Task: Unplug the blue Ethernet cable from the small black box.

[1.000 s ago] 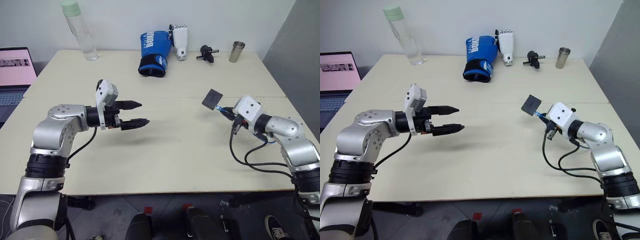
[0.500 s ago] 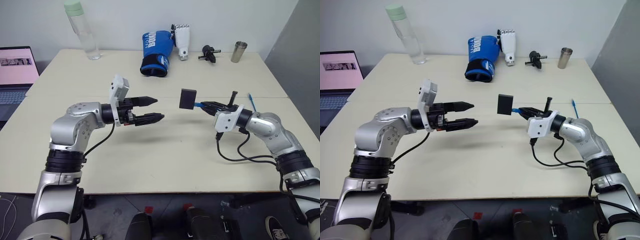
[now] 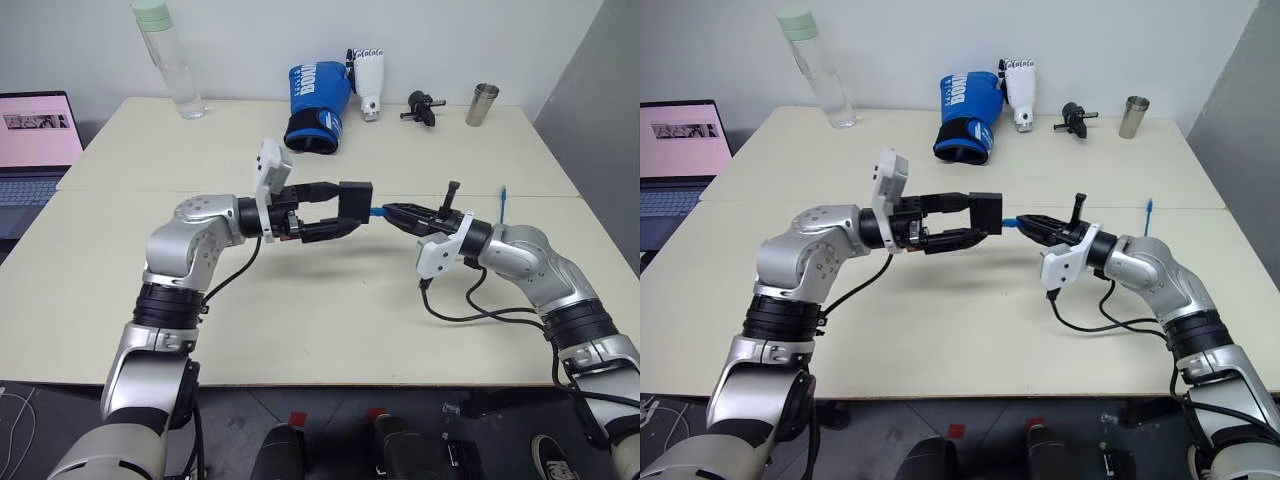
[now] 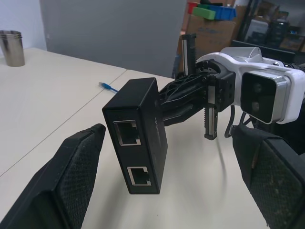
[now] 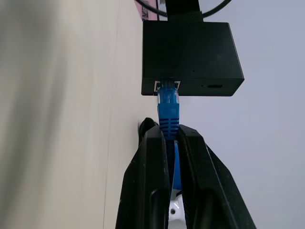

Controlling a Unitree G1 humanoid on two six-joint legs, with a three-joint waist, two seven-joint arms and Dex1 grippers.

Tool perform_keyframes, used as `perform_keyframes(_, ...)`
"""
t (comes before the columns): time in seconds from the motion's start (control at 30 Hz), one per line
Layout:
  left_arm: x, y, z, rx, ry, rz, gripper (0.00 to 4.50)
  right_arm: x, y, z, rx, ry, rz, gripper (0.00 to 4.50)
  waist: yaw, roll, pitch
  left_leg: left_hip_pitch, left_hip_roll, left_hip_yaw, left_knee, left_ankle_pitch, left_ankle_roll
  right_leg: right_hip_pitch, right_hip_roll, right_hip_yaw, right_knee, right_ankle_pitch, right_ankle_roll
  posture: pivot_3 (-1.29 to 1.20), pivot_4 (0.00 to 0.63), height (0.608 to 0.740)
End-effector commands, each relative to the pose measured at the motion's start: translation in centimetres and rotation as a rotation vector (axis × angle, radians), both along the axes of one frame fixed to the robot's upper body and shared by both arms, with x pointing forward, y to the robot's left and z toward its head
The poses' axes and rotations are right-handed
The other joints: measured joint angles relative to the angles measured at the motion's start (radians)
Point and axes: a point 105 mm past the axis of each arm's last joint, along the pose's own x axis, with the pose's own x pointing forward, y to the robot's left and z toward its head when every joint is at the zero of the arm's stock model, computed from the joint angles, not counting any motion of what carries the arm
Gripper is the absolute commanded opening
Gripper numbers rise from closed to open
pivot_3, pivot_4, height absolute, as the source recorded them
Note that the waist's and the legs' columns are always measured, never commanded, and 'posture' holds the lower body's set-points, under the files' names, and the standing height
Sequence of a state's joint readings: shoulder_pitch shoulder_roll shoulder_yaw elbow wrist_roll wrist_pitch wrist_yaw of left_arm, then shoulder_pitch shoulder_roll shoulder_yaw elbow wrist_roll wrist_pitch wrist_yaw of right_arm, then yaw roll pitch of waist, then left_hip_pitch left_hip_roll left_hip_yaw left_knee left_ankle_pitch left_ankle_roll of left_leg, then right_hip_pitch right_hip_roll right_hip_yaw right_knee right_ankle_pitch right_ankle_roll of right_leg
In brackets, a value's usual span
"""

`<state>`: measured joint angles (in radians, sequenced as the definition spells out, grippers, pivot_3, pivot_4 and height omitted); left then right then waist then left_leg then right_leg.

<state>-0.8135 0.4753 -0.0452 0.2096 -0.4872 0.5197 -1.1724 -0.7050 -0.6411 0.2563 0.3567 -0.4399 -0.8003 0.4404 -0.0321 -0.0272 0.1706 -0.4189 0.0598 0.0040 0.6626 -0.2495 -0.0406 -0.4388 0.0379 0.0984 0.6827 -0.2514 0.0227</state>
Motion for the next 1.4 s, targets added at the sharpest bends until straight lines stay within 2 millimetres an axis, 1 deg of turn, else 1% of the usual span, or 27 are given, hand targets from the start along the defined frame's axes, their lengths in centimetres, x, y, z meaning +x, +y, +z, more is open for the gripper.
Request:
perform_keyframes(0.03, 0.0, -0.2, 1.0, 0.001, -0.054, -0.022, 4.02, -0.6, -0.1, 1.6, 0.045, -0.050, 0.016, 0.05, 0.000, 0.000, 0.000, 0.000, 0.000, 0.000, 0.000, 0.000, 0.000, 0.000, 0.000, 0.000, 0.000, 0.000, 0.000, 0.00, 0.150, 0.740)
perform_keyframes(0.17, 0.2, -0.2, 1.5, -0.010, -0.055, -0.027, 3.07, -0.6, -0.2, 1.7, 0.051, -0.050, 0.013, 0.05, 0.000, 0.000, 0.000, 0.000, 0.000, 0.000, 0.000, 0.000, 0.000, 0.000, 0.000, 0.000, 0.000, 0.000, 0.000, 0.00, 0.150, 0.740)
perform_keyframes(0.2, 0.2, -0.3, 1.5, -0.011, -0.055, -0.027, 2.91, -0.7, -0.2, 1.7, 0.052, -0.050, 0.012, 0.05, 0.000, 0.000, 0.000, 0.000, 0.000, 0.000, 0.000, 0.000, 0.000, 0.000, 0.000, 0.000, 0.000, 0.000, 0.000, 0.00, 0.150, 0.740)
perform_keyframes(0.23, 0.2, -0.4, 1.5, -0.016, -0.049, -0.030, 2.56, -0.6, -0.2, 1.7, 0.051, -0.050, 0.011, 0.05, 0.000, 0.000, 0.000, 0.000, 0.000, 0.000, 0.000, 0.000, 0.000, 0.000, 0.000, 0.000, 0.000, 0.000, 0.000, 0.00, 0.150, 0.740)
perform_keyframes(0.3, 0.0, -0.7, 1.4, -0.019, -0.043, -0.045, 2.12, -0.6, -0.2, 1.6, 0.050, -0.049, 0.008, 0.05, 0.000, 0.000, 0.000, 0.000, 0.000, 0.000, 0.000, 0.000, 0.000, 0.000, 0.000, 0.000, 0.000, 0.000, 0.000, 0.00, 0.150, 0.740)
perform_keyframes(0.33, -0.1, -0.8, 1.4, -0.020, -0.042, -0.051, 1.79, -0.6, -0.2, 1.6, 0.049, -0.049, 0.007, 0.05, 0.000, 0.000, 0.000, 0.000, 0.000, 0.000, 0.000, 0.000, 0.000, 0.001, 0.000, 0.000, 0.000, 0.000, 0.000, 0.00, 0.150, 0.740)
perform_keyframes(0.37, -0.2, -0.9, 1.4, -0.020, -0.042, -0.055, 1.66, -0.6, -0.2, 1.6, 0.049, -0.048, 0.006, 0.05, 0.000, 0.000, 0.000, 0.000, 0.000, 0.000, 0.000, 0.000, 0.000, 0.001, 0.000, 0.000, 0.000, 0.000, 0.000, 0.00, 0.150, 0.740)
perform_keyframes(0.4, -0.3, -0.9, 1.4, -0.020, -0.042, -0.057, 1.36, -0.6, -0.2, 1.6, 0.049, -0.048, 0.006, 0.05, 0.000, 0.000, 0.000, 0.000, 0.000, 0.000, 0.000, 0.000, 0.000, 0.001, 0.000, 0.000, 0.000, 0.000, 0.000, 0.00, 0.150, 0.740)
perform_keyframes(0.5, -0.4, -0.9, 1.4, -0.020, -0.043, -0.061, 0.80, -0.6, -0.2, 1.6, 0.049, -0.049, 0.003, 0.05, 0.000, 0.000, 0.000, 0.000, 0.000, 0.000, 0.000, 0.000, 0.000, 0.001, 0.000, 0.000, 0.000, 0.000, 0.000, 0.00, 0.150, 0.740)
perform_keyframes(0.67, -0.5, -0.8, 1.4, -0.014, -0.043, -0.064, 0.79, -0.3, -0.4, 1.7, 0.058, -0.039, -0.012, 0.05, 0.000, 0.000, 0.000, 0.000, 0.000, 0.000, 0.000, 0.000, 0.000, 0.001, 0.000, 0.000, 0.000, 0.000, 0.000, 0.00, 0.150, 0.740)
perform_keyframes(0.8, -0.1, -0.5, 1.1, 0.008, -0.042, -0.038, 0.79, -0.5, -0.2, 1.5, 0.060, 0.000, -0.004, 0.05, 0.000, 0.000, 0.000, 0.000, 0.000, 0.000, 0.000, 0.000, 0.000, 0.001, 0.000, 0.000, 0.000, 0.000, 0.000, 0.00, 0.150, 0.740)
perform_keyframes(0.83, 0.1, -0.4, 1.1, 0.009, -0.039, -0.029, 0.79, -0.7, 0.0, 1.4, 0.060, 0.037, 0.005, 0.05, 0.000, 0.000, 0.000, 0.000, 0.000, 0.000, 0.000, 0.000, 0.000, 0.001, 0.000, 0.000, 0.000, 0.000, 0.000, 0.00, 0.150, 0.740)
perform_keyframes(0.87, 0.3, -0.2, 1.1, 0.010, -0.034, -0.023, 0.79, -0.9, 0.2, 1.4, 0.053, 0.069, 0.016, 0.74, 0.000, 0.000, 0.000, 0.000, 0.000, 0.000, 0.000, 0.000, 0.000, 0.001, 0.000, 0.000, 0.000, 0.000, 0.000, 0.00, 0.150, 0.740)
perform_keyframes(0.9, 0.5, 0.0, 1.2, 0.011, -0.031, -0.019, 0.79, -1.2, 0.4, 1.5, 0.042, 0.102, 0.026, 0.87, 0.000, 0.000, 0.000, 0.000, 0.000, 0.000, 0.000, 0.000, 0.000, 0.001, 0.000, 0.000, 0.000, 0.000, 0.000, 0.00, 0.150, 0.740)
perform_keyframes(0.97, 0.6, 0.3, 1.2, 0.013, -0.022, -0.020, 0.79, -1.5, 0.6, 1.8, 0.040, 0.156, 0.035, 1.29, 0.000, 0.000, 0.000, 0.001, 0.000, 0.000, 0.000, 0.000, 0.000, 0.001, 0.000, 0.000, 0.000, 0.000, 0.000, 0.00, 0.150, 0.740)
perform_keyframes(1.0, 0.6, 0.4, 1.2, 0.013, -0.017, -0.023, 0.79, -1.6, 0.6, 2.0, 0.045, 0.181, 0.037, 1.62, 0.000, 0.000, 0.000, 0.001, 0.000, -0.001, 0.000, 0.000, 0.000, 0.001, 0.000, -0.001, 0.000, 0.000, 0.000, 0.00, 0.150, 0.740)
perform_keyframes(1.1, 1.0, 0.9, 1.3, 0.008, 0.007, -0.022, 0.79, -2.8, 0.7, 1.8, 0.028, 0.349, 0.076, 2.30, 0.001, 0.000, 0.000, 0.001, 0.000, -0.001, 0.000, -0.001, 0.002, 0.001, 0.000, -0.001, 0.000, 0.000, 0.000, 0.00, 0.150, 0.740)
perform_keyframes(1.13, 1.2, 1.2, 1.3, 0.007, 0.009, -0.016, 0.79, -3.3, 0.6, 1.7, 0.018, 0.425, 0.088, 2.43, 0.001, 0.000, 0.000, 0.001, 0.000, -0.002, 0.000, -0.001, 0.003, 0.002, 0.000, -0.002, 0.000, 0.000, 0.000, 0.00, 0.150, 0.740)
perform_keyframes(1.17, 1.2, 1.5, 1.4, 0.004, 0.018, -0.018, 0.79, -3.6, 0.4, 1.9, 0.041, 0.502, 0.094, 2.71, 0.003, 0.000, 0.000, 0.001, 0.000, -0.001, 0.000, -0.002, 0.003, 0.002, 0.000, -0.002, 0.000, 0.000, 0.000, 0.00, 0.150, 0.740)
perform_keyframes(1.23, 1.1, 2.0, 1.5, 0.000, 0.041, -0.035, 0.79, -3.7, -0.3, 2.8, 0.162, 0.734, 0.068, 3.17, 0.003, 0.000, 0.000, 0.001, 0.000, -0.002, 0.001, -0.002, 0.003, 0.002, 0.000, -0.002, 0.000, 0.000, 0.000, 0.00, 0.150, 0.740)
perform_keyframes(1.27, 1.0, 2.1, 1.5, 0.000, 0.047, -0.043, 0.79, -3.7, -0.4, 3.0, 0.195, 0.809, 0.058, 3.36, 0.003, 0.000, 0.000, 0.001, 0.000, -0.002, 0.001, -0.002, 0.003, 0.002, 0.000, -0.002, 0.000, 0.000, 0.000, 0.00, 0.150, 0.740)
perform_keyframes(1.33, 0.7, 2.3, 2.0, -0.016, 0.071, -0.074, 0.79, -3.2, -0.9, 4.2, 0.319, 1.027, 0.037, 3.87, 0.003, 0.000, 0.000, 0.001, 0.000, -0.002, 0.001, -0.002, 0.003, 0.002, 0.000, -0.002, 0.000, 0.000, 0.000, 0.00, 0.150, 0.740)
perform_keyframes(1.4, 0.3, 2.5, 2.6, -0.026, 0.087, -0.103, 0.79, -2.7, -1.2, 5.4, 0.409, 1.195, 0.036, 4.39, 0.003, 0.000, 0.000, 0.001, 0.000, -0.002, 0.002, -0.002, 0.003, 0.002, 0.000, -0.002, 0.001, 0.000, 0.000, 0.00, 0.150, 0.740)
